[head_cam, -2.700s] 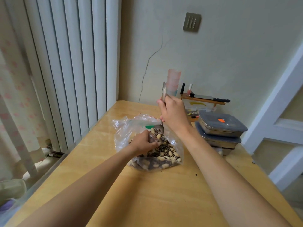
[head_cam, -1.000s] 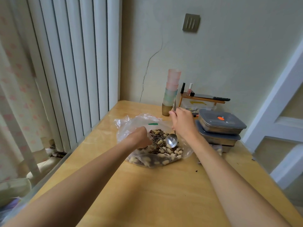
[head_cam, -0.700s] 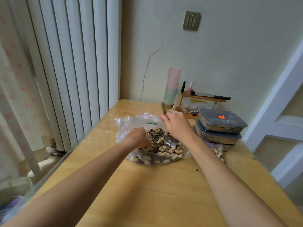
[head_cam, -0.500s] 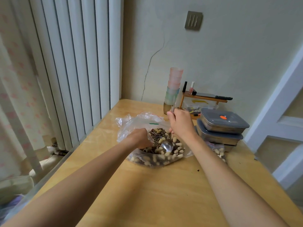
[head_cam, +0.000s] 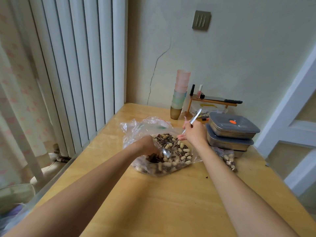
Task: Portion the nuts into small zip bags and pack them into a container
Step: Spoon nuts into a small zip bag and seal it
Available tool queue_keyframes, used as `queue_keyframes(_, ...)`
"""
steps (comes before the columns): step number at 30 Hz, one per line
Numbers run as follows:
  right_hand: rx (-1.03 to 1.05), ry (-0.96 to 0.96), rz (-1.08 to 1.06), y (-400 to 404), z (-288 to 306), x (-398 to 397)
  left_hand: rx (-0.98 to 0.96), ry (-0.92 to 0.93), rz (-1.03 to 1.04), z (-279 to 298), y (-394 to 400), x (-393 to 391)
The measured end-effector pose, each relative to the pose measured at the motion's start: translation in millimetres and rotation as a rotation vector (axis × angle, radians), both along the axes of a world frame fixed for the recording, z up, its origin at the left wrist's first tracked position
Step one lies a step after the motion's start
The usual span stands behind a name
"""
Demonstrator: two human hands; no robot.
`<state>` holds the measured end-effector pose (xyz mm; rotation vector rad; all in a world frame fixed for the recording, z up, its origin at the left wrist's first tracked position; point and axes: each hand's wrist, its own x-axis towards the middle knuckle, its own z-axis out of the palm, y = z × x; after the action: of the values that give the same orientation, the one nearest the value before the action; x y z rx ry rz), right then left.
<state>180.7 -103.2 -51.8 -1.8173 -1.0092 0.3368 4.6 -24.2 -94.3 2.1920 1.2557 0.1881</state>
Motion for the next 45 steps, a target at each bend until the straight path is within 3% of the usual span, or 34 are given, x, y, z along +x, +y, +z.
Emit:
queue_keyframes(8,0.015,0.141,-0.035,4,-8,0,-0.122,-0.287,0.054,1,0,-4)
queue_keyframes(17,0.055,0.157,-0.153,2,6,10,0.022,-0.067,0.095,1,2,1)
queue_keyframes(25,0.111,0.126,-0.195,-2,27,18,0.155,0.016,0.032,-5,-3,9)
queue_keyframes(31,0.155,-0.029,-0.151,-1,34,8,0.114,-0.117,-0.038,-8,-2,17)
queue_keyframes(39,0.283,-0.461,0.054,5,47,-21,0.078,-0.226,0.031,-16,2,19)
queue_keyframes(45,0.357,-0.619,0.132,13,53,-37,-0.005,-0.363,0.075,-17,4,14)
